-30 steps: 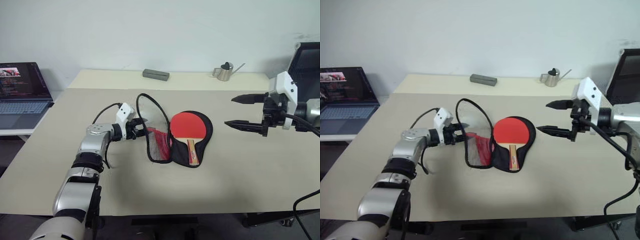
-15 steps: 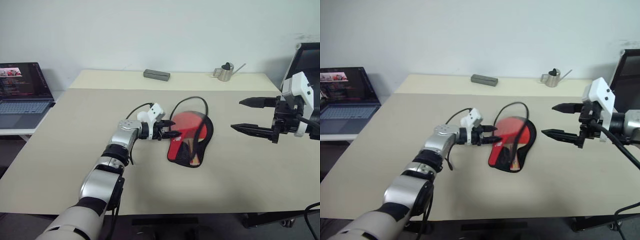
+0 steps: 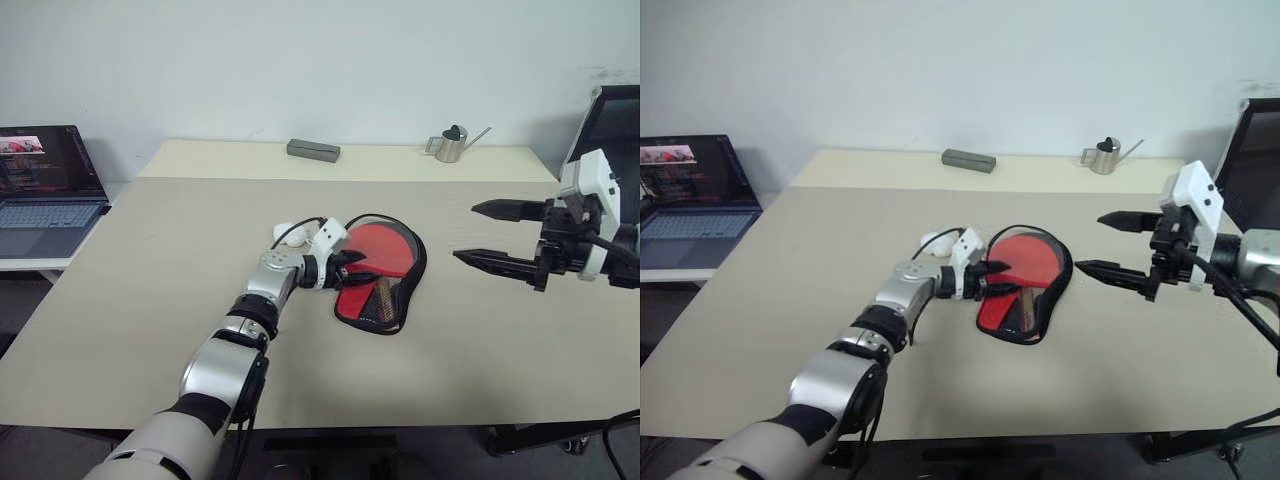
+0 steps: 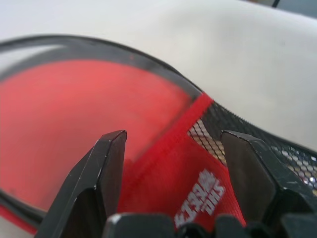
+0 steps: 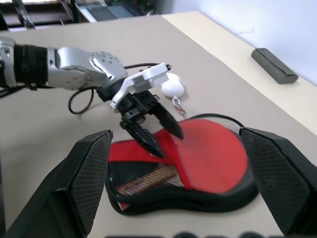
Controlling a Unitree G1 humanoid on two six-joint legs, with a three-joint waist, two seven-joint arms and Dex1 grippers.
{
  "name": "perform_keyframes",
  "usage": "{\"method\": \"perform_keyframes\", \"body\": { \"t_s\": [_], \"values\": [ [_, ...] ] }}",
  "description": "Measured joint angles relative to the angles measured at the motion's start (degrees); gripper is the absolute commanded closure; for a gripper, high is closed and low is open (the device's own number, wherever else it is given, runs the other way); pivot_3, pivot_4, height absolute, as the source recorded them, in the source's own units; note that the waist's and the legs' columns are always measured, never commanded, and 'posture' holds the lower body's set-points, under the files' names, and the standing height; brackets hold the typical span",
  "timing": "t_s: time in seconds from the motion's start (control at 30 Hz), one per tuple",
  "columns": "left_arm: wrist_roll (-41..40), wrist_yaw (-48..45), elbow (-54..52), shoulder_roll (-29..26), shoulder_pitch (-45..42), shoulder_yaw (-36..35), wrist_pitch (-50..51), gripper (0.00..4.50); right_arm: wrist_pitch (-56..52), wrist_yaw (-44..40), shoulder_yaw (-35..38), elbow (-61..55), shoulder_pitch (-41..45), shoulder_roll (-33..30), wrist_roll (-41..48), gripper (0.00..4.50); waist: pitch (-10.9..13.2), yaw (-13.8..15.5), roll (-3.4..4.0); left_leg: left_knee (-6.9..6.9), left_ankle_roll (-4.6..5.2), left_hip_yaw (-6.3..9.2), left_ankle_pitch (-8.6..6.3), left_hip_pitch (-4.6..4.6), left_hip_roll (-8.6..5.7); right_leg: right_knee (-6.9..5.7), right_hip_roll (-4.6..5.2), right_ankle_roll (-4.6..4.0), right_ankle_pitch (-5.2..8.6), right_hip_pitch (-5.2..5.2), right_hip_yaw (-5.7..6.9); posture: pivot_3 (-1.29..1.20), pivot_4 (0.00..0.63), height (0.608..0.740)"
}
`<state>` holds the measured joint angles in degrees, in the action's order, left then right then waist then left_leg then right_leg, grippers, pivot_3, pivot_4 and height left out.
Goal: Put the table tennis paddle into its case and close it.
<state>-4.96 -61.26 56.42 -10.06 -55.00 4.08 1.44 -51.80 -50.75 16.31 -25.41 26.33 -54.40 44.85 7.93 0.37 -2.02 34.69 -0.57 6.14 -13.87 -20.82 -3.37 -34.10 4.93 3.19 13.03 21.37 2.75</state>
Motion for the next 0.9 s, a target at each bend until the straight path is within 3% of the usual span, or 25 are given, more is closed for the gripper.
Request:
{"method": "perform_keyframes", "body": {
  "t_s": [0.17,0.43,0.67,0.9],
  "values": [
    [-7.9,-5.2,-20.9,-6.0,5.6,-3.0,10.0,1.19,-2.0,6.1,-2.5,-0.4,-0.5,6.3,1.6,0.00,0.0,-0.5,0.12,-0.01,0.00,0.03,0.00,0.02,0.02,-0.04,-0.01,-0.02,0.00,0.01,-0.28,0.00,0.150,0.740],
    [-18.6,-11.3,-48.1,-24.2,18.9,-8.0,25.7,1.19,-8.5,15.6,-4.2,1.3,-1.2,10.1,2.8,0.00,0.0,-0.4,0.24,0.00,0.01,0.03,0.00,0.05,-0.02,-0.03,-0.01,-0.14,0.02,0.02,-0.42,0.00,0.150,0.740],
    [-25.5,-10.8,-57.4,-29.7,23.9,-13.2,30.1,1.19,-14.5,27.0,-9.6,5.6,-0.4,19.7,-0.9,0.00,0.1,0.0,0.32,0.00,0.02,0.10,0.00,0.03,-0.04,-0.03,-0.01,-0.25,0.07,0.03,-0.43,0.00,0.150,0.740],
    [-28.1,-10.0,-61.3,-33.0,28.5,-13.7,31.1,1.19,-16.2,32.1,-10.4,8.2,-0.4,23.3,-4.3,0.00,0.1,-0.3,0.35,-0.03,0.06,0.06,-0.03,0.06,-0.01,-0.03,-0.05,-0.28,0.07,0.04,-0.45,0.00,0.150,0.740]
  ]
}}
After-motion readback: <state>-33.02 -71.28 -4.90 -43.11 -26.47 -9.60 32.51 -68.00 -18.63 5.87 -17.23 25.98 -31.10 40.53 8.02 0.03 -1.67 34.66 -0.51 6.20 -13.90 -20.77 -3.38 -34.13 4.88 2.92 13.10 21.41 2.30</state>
